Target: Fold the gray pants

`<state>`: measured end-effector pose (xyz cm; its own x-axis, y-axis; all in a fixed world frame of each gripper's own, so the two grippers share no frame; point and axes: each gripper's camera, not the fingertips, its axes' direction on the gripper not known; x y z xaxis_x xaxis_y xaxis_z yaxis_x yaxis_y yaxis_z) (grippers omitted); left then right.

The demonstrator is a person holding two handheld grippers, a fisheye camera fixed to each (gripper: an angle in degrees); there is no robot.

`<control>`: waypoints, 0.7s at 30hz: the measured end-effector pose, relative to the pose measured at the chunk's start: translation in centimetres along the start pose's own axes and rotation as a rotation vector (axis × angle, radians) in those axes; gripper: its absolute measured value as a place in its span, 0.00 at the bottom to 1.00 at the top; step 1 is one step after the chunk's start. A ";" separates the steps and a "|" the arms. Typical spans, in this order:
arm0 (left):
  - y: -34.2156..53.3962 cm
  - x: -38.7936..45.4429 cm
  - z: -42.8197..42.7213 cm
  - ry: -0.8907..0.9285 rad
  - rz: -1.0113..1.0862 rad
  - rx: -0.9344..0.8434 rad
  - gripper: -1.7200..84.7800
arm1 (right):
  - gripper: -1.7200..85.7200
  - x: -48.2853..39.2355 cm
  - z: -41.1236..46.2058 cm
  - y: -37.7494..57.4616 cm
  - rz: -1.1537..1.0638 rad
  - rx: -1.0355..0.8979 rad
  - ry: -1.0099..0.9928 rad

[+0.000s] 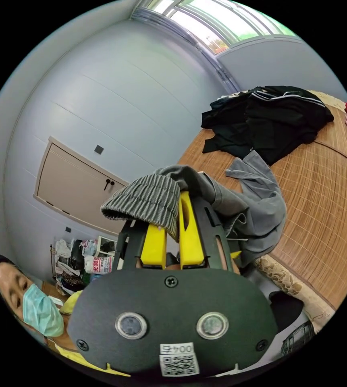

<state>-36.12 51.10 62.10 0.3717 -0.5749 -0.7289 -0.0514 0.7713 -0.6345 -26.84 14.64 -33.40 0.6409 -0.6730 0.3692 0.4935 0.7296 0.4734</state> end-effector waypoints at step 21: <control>-4.0 -1.2 24.7 0.191 0.130 -0.522 0.39 | 0.08 22.0 5.5 -13.7 0.500 0.104 -0.051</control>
<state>-13.47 55.46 71.92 0.1599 -0.5611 -0.8121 -0.5545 0.6295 -0.5442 -22.77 -10.82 -27.38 0.7530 -0.2518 0.6079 0.0713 0.9497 0.3051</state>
